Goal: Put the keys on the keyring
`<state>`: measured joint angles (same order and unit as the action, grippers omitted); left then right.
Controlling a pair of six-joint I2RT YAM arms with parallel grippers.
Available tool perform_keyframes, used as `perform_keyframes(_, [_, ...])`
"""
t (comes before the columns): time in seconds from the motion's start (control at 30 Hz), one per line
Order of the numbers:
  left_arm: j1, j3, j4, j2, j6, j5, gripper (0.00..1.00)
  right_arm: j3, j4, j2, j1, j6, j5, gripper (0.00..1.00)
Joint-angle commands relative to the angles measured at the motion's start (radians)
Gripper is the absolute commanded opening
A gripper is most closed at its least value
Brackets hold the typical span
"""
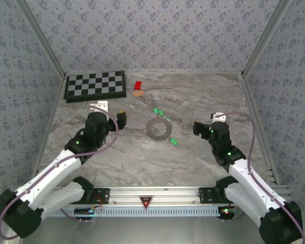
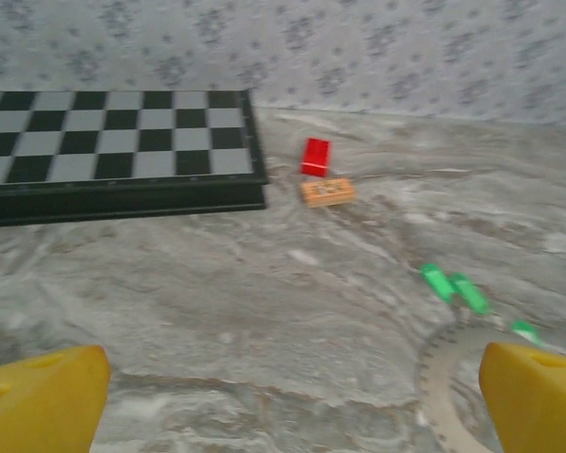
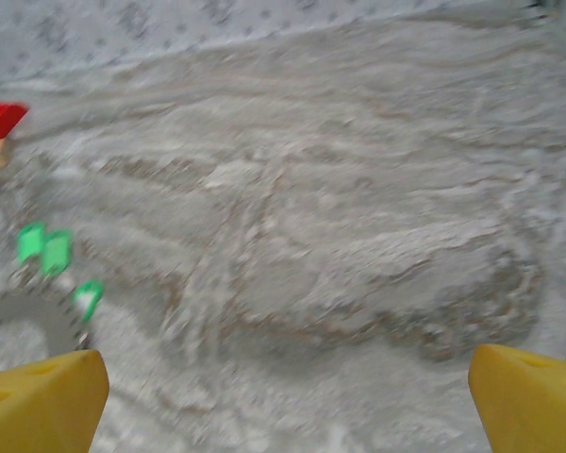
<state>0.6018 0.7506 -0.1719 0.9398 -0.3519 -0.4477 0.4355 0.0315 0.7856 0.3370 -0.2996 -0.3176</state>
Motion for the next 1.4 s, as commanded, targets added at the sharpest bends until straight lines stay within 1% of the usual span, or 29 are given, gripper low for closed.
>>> perform_keyframes(0.0, [-0.047,0.081,-0.101,0.076,0.004,-0.181,1.00,-0.022,-0.105,0.018,-0.039,0.007,-0.123,1.00])
perform_keyframes(0.07, [-0.101,0.078,-0.090,0.114,0.035,-0.213,1.00,-0.034,-0.171,0.030,-0.064,0.033,-0.149,1.00])
perform_keyframes(0.13, [-0.163,0.038,-0.030,0.123,0.054,-0.230,1.00,-0.043,-0.241,0.046,-0.088,0.052,-0.162,1.00])
perform_keyframes(0.27, [-0.303,-0.088,0.193,0.139,0.125,-0.226,1.00,-0.050,-0.345,0.115,-0.136,0.117,-0.203,1.00])
perform_keyframes(0.33, [-0.366,-0.122,0.282,0.172,0.182,-0.181,1.00,-0.056,-0.405,0.153,-0.158,0.156,-0.226,1.00])
perform_keyframes(0.37, [-0.394,-0.126,0.301,0.196,0.208,-0.140,0.99,-0.073,-0.464,0.177,-0.170,0.194,-0.225,1.00])
perform_keyframes(0.4, [-0.420,-0.122,0.305,0.226,0.215,-0.129,1.00,-0.095,-0.538,0.203,-0.184,0.226,-0.223,1.00])
perform_keyframes(0.43, [-0.442,-0.122,0.315,0.254,0.218,-0.091,1.00,-0.112,-0.592,0.226,-0.197,0.245,-0.220,0.99])
perform_keyframes(0.5, [-0.482,-0.140,0.380,0.323,0.251,-0.048,1.00,-0.124,-0.651,0.287,-0.234,0.234,-0.206,1.00])
perform_keyframes(0.57, [-0.504,-0.173,0.465,0.375,0.251,-0.049,1.00,-0.113,-0.659,0.348,-0.271,0.231,-0.158,1.00])
perform_keyframes(0.6, [-0.511,-0.193,0.510,0.387,0.254,-0.032,1.00,-0.111,-0.674,0.383,-0.287,0.227,-0.128,1.00])
perform_keyframes(0.7, [-0.525,-0.277,0.686,0.401,0.293,0.065,1.00,-0.130,-0.785,0.485,-0.310,0.227,-0.066,0.99])
perform_keyframes(0.8, [-0.532,-0.339,0.817,0.419,0.348,0.145,1.00,-0.148,-0.905,0.582,-0.322,0.236,-0.030,1.00])
perform_keyframes(0.83, [-0.535,-0.345,0.837,0.428,0.352,0.153,1.00,-0.157,-0.959,0.621,-0.327,0.227,-0.019,1.00])
perform_keyframes(0.87, [-0.544,-0.336,0.816,0.427,0.347,0.165,1.00,-0.165,-1.036,0.671,-0.330,0.275,0.028,1.00])
perform_keyframes(0.93, [-0.569,-0.336,0.824,0.430,0.333,0.202,1.00,-0.150,-0.990,0.683,-0.341,0.291,0.131,1.00])
perform_keyframes(0.97, [-0.588,-0.336,0.827,0.431,0.322,0.235,1.00,-0.146,-1.015,0.716,-0.344,0.310,0.178,0.99])
perform_keyframes(1.0, [-0.605,-0.333,0.822,0.432,0.310,0.273,1.00,-0.150,-1.106,0.769,-0.339,0.338,0.208,1.00])
perform_keyframes(1.03, [-0.616,-0.342,0.848,0.437,0.293,0.293,1.00,-0.151,-1.100,0.770,-0.335,0.343,0.221,1.00])
perform_keyframes(1.1, [-0.623,-0.397,1.006,0.493,0.276,0.300,1.00,-0.135,-0.993,0.726,-0.351,0.327,0.238,0.99])
perform_keyframes(1.17, [-0.622,-0.406,1.071,0.555,0.289,0.332,1.00,-0.148,-1.053,0.749,-0.353,0.320,0.222,0.99])
perform_keyframes(1.2, [-0.619,-0.403,1.107,0.592,0.305,0.360,1.00,-0.144,-1.044,0.741,-0.353,0.320,0.222,0.99])
perform_keyframes(1.23, [-0.619,-0.392,1.111,0.606,0.313,0.375,1.00,-0.140,-1.022,0.735,-0.354,0.320,0.218,0.99])
perform_keyframes(1.27, [-0.618,-0.362,1.017,0.587,0.313,0.377,1.00,-0.133,-1.016,0.738,-0.353,0.320,0.216,0.99])
perform_keyframes(1.3, [-0.619,-0.341,0.989,0.594,0.310,0.370,1.00,-0.124,-1.008,0.743,-0.355,0.318,0.215,0.99])
perform_keyframes(1.33, [-0.618,-0.346,1.018,0.603,0.311,0.370,1.00,-0.110,-0.979,0.744,-0.355,0.310,0.208,0.99])
perform_keyframes(1.37, [-0.619,-0.342,0.990,0.595,0.308,0.372,1.00,-0.081,-0.922,0.741,-0.356,0.297,0.179,0.99])
